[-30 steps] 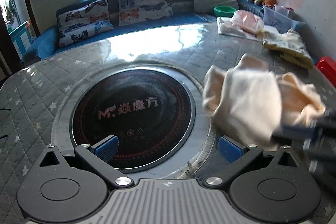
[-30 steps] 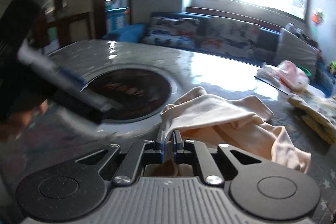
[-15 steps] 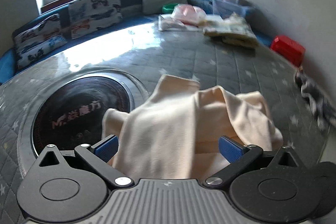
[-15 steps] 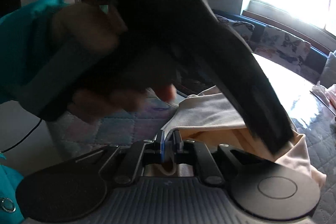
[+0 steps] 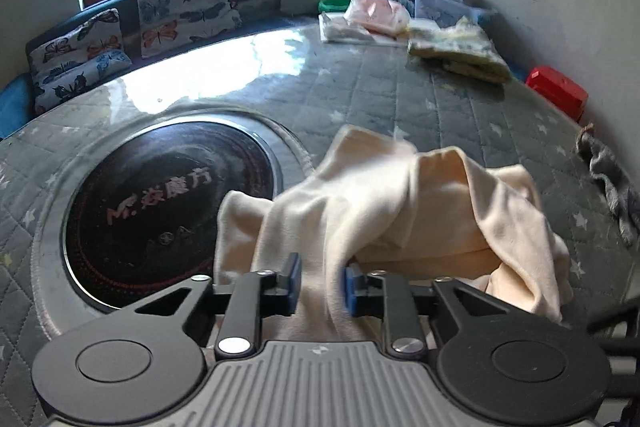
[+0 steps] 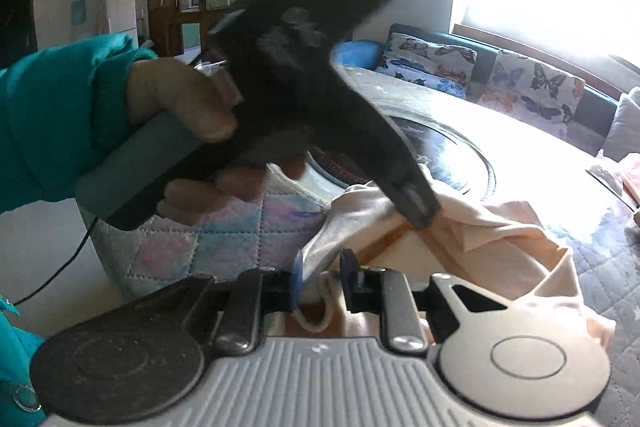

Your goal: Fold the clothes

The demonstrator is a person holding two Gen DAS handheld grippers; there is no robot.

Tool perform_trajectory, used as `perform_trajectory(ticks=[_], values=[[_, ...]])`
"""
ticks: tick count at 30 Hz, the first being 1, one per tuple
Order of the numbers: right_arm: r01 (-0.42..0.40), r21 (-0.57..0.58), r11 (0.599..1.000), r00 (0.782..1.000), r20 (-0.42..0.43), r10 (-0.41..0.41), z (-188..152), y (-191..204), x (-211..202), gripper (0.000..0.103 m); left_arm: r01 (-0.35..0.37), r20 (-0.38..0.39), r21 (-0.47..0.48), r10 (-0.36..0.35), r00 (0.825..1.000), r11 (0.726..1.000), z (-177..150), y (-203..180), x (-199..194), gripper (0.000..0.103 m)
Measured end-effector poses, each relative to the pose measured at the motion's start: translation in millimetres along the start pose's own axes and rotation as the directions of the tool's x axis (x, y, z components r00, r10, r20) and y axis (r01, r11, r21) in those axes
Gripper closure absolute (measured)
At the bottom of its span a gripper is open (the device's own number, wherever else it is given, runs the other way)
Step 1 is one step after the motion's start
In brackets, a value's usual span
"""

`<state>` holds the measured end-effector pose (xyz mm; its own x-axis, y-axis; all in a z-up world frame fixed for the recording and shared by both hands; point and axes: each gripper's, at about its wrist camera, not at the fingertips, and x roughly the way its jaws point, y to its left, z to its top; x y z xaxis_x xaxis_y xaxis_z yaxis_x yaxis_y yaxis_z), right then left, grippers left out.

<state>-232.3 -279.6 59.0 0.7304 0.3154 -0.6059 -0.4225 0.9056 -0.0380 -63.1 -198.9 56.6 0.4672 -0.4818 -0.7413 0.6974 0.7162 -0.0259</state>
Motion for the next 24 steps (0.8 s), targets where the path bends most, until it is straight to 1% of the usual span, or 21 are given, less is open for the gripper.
perform_trajectory(ticks=[1,2,4,5,7,8,11,13,16,18,21,23,24], values=[[0.005,0.009,1.0,1.0,0.008,-0.005,-1.3,1.9,-1.2,0.072,0.0,0.012,-0.003,0.0,1.0,1.0,-0.7,2.6,-4.5,0.09],[0.012,0.02,1.0,1.0,0.017,-0.013,0.3,-1.1,-4.4,0.069,-0.002,0.025,-0.004,0.002,1.0,1.0,-1.1,5.5,-9.1,0.09],[0.035,0.052,0.998,0.999,0.033,-0.036,4.6,-11.7,-8.8,0.068,-0.014,0.047,-0.009,0.014,0.999,1.0,-2.3,11.2,-17.9,0.092],[0.049,0.076,0.996,0.998,0.039,-0.052,5.9,-18.5,-12.6,0.066,-0.017,0.056,-0.016,0.018,0.998,1.0,-3.7,15.1,-22.4,0.092],[0.112,0.112,0.987,0.992,0.049,-0.118,8.0,-33.8,-17.0,0.058,-0.023,0.075,-0.031,0.026,0.997,0.999,-6.9,22.9,-31.6,0.093],[0.151,0.125,0.981,0.986,0.051,-0.158,8.5,-41.7,-17.8,0.055,-0.026,0.083,-0.038,0.029,0.996,0.999,-9.9,27.0,-36.9,0.093],[0.259,0.169,0.951,0.964,0.022,-0.267,4.8,-66.6,-14.8,0.055,-0.052,0.095,-0.061,0.058,0.994,0.997,-20.8,39.9,-52.1,0.093],[0.309,0.204,0.929,0.949,-0.006,-0.314,2.3,-82.6,-12.1,0.055,-0.071,0.1,-0.077,0.079,0.992,0.994,-28.1,48.7,-61.7,0.094],[0.37,0.241,0.898,0.927,-0.037,-0.372,-2.6,-112.1,-5.8,0.051,-0.1,0.097,-0.1,0.11,0.989,0.99,-39.7,62.9,-71.8,0.094],[0.378,0.268,0.886,0.924,-0.059,-0.377,-8.6,-126.8,-4.9,0.051,-0.122,0.082,-0.114,0.131,0.988,0.986,-47.6,71.9,-74.4,0.094],[0.356,0.326,0.876,0.934,-0.089,-0.347,-12.9,-142.4,4.4,0.052,-0.104,0.06,-0.121,0.112,0.992,0.987,-53.0,75.5,-72.9,0.093],[0.346,0.357,0.868,0.938,-0.108,-0.329,-18.0,-151.6,9.7,0.055,-0.096,0.072,-0.105,0.104,0.992,0.99,-49.1,68.2,-72.4,0.087],[0.345,0.366,0.864,0.939,-0.115,-0.326,-19.0,-154.2,12.1,0.059,-0.092,0.078,-0.096,0.1,0.992,0.991,-47.2,64.6,-72.1,0.079]])
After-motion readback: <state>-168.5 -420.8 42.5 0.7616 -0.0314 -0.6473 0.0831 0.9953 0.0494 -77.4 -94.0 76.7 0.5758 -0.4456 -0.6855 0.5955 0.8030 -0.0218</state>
